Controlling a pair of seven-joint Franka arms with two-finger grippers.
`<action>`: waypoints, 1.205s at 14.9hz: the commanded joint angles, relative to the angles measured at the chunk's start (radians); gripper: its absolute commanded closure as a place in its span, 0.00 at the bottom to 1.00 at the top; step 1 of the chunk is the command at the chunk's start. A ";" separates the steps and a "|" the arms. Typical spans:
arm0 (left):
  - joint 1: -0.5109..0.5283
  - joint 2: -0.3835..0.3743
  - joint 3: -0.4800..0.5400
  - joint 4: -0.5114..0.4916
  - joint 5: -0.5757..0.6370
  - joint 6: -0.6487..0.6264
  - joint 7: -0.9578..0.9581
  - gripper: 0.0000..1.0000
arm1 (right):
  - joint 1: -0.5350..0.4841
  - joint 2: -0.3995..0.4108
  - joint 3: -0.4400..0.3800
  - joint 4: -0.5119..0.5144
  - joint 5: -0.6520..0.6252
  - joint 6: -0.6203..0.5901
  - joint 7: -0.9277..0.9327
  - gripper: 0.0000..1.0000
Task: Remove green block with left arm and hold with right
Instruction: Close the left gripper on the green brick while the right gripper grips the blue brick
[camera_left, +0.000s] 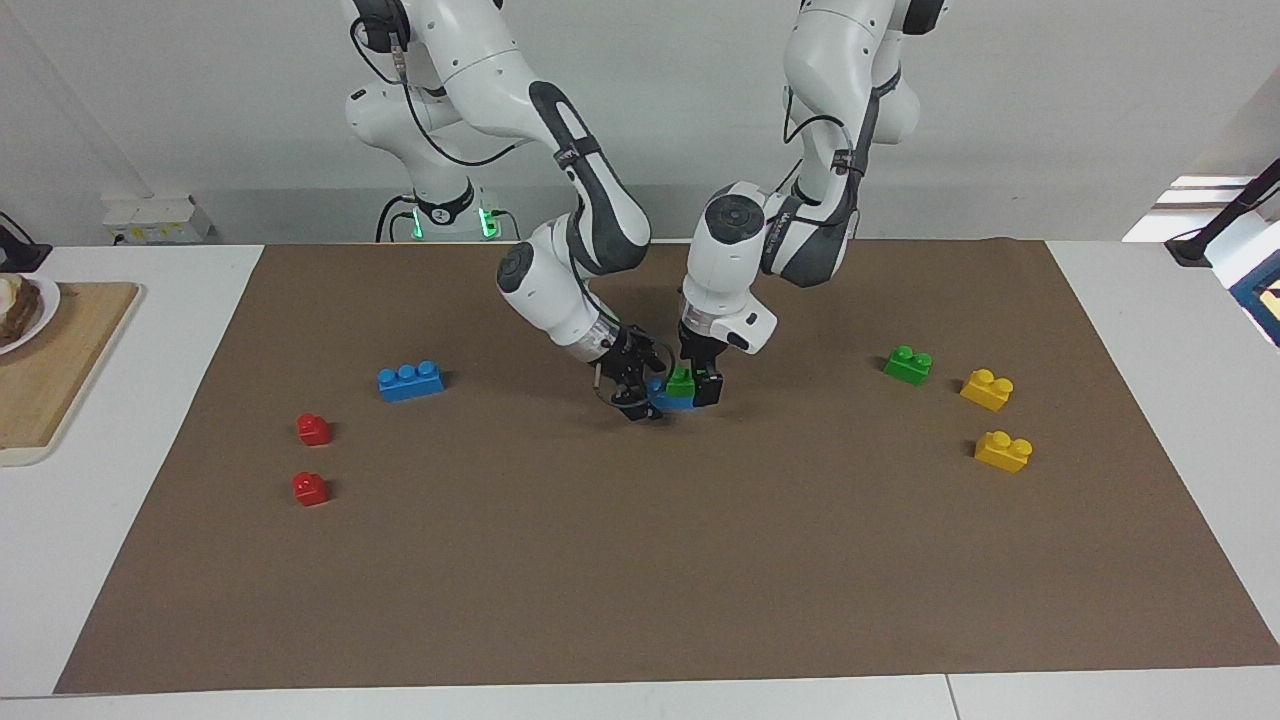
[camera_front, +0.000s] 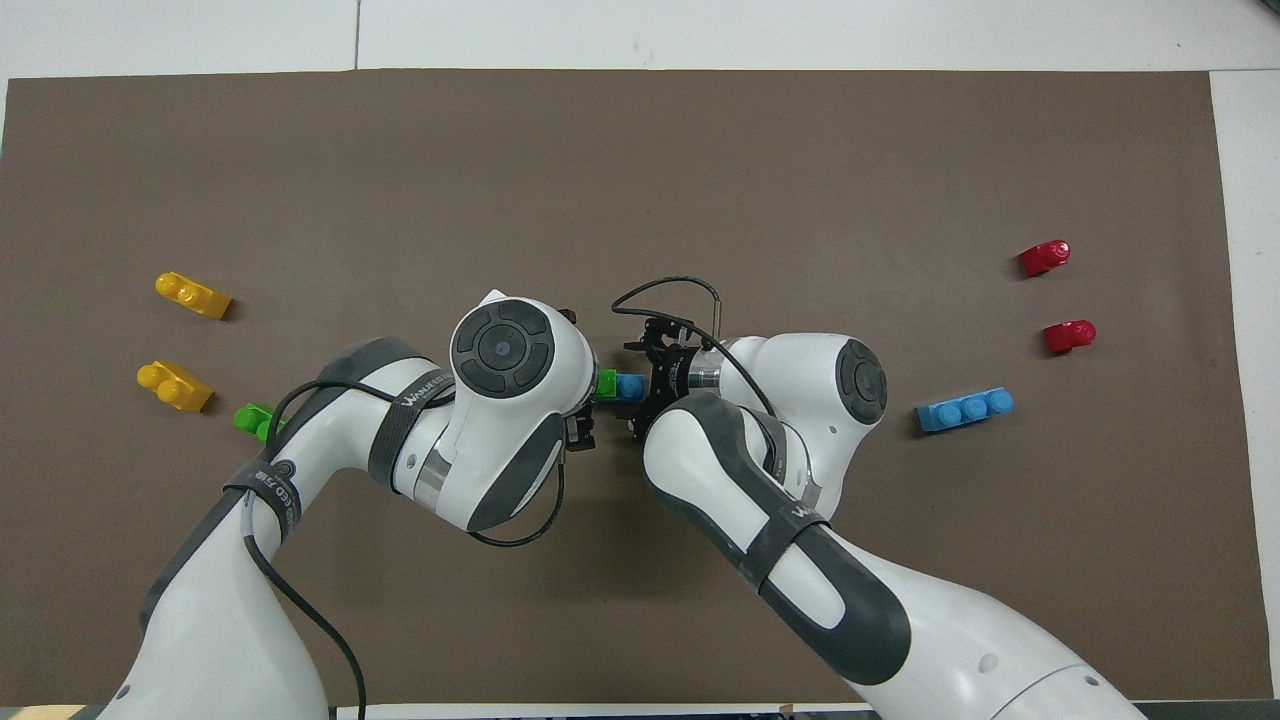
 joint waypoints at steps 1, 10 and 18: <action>-0.014 -0.010 0.015 -0.011 -0.006 -0.017 -0.001 0.00 | -0.023 0.017 0.003 0.017 0.030 0.011 -0.058 0.12; -0.011 -0.013 0.014 -0.012 -0.006 -0.030 0.002 0.00 | -0.022 0.021 0.003 0.017 0.032 0.014 -0.056 0.28; -0.008 -0.013 0.014 -0.012 -0.006 -0.030 0.002 0.00 | -0.025 0.021 0.003 0.017 0.032 0.013 -0.084 0.72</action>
